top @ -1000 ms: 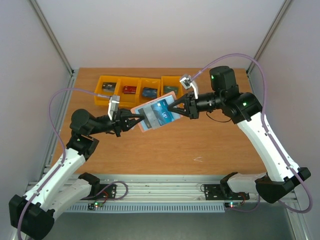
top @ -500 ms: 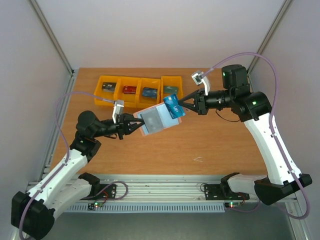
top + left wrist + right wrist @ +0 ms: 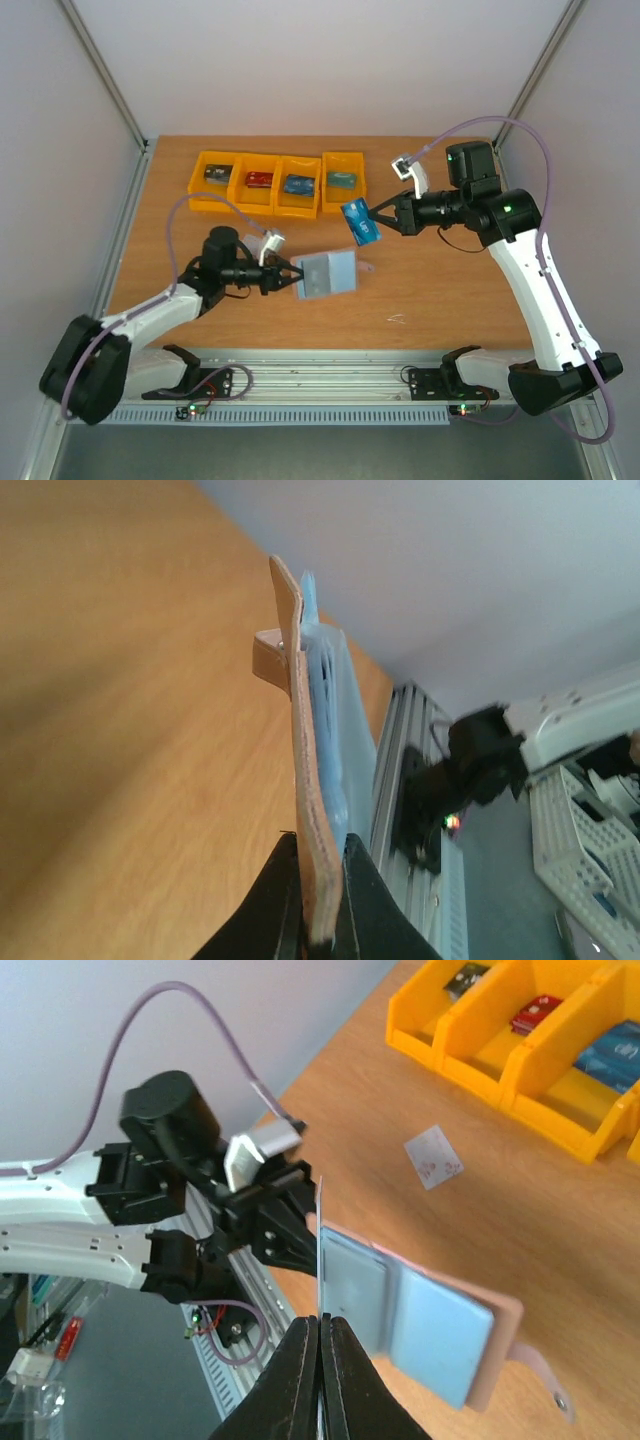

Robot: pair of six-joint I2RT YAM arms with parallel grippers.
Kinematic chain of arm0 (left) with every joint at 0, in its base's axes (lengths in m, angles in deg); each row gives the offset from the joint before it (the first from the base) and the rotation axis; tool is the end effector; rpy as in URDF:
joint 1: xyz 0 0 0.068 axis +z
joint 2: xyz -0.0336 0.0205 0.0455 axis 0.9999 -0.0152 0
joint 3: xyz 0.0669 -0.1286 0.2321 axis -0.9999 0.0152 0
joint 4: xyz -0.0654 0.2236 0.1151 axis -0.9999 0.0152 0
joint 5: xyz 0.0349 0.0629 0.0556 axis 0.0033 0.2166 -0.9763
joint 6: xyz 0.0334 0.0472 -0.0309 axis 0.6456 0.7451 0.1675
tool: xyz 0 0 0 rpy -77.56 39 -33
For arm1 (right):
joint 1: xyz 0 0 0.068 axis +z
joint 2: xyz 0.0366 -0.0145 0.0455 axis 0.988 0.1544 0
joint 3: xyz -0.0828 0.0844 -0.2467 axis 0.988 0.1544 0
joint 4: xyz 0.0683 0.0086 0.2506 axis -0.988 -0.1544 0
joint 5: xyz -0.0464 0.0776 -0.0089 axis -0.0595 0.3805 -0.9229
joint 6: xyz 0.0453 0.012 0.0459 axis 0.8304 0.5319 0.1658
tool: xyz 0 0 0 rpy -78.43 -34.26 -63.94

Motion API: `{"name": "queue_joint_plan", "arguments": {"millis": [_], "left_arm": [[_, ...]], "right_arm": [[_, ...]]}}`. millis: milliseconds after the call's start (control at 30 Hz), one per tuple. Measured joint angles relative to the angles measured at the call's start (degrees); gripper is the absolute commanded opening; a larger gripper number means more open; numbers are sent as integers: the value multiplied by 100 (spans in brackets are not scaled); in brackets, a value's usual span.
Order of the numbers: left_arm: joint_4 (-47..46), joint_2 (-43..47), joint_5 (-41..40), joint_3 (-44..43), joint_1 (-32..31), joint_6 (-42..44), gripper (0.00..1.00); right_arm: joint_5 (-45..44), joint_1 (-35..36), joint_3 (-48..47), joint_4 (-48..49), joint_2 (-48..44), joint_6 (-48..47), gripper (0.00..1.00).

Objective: Take the credit cards out of the card holder

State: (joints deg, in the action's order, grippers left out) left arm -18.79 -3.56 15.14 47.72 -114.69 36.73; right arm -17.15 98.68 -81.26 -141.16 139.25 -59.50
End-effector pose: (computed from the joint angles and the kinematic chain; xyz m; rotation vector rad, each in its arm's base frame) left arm 0.1928 -0.1388 0.2159 0.7569 1.8914 -1.4415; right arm 0.2045 0.1047 0.4217 -1.1551 1.8234 0.8658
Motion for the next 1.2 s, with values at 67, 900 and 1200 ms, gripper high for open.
{"name": "queue_joint_plan", "arguments": {"millis": [67,900,1200], "left_arm": [[59,-439,-4,44,-271,166,0],[1864,-1672,-1248,-756,-356,1777,100],[3770,743,-970,-1814,83,3541,99]], "right_arm": [[4,0,122,-17,-7,4,1],[262,0,662,-227,11,352,1],[787,46,413,-31,299,610,1]]}}
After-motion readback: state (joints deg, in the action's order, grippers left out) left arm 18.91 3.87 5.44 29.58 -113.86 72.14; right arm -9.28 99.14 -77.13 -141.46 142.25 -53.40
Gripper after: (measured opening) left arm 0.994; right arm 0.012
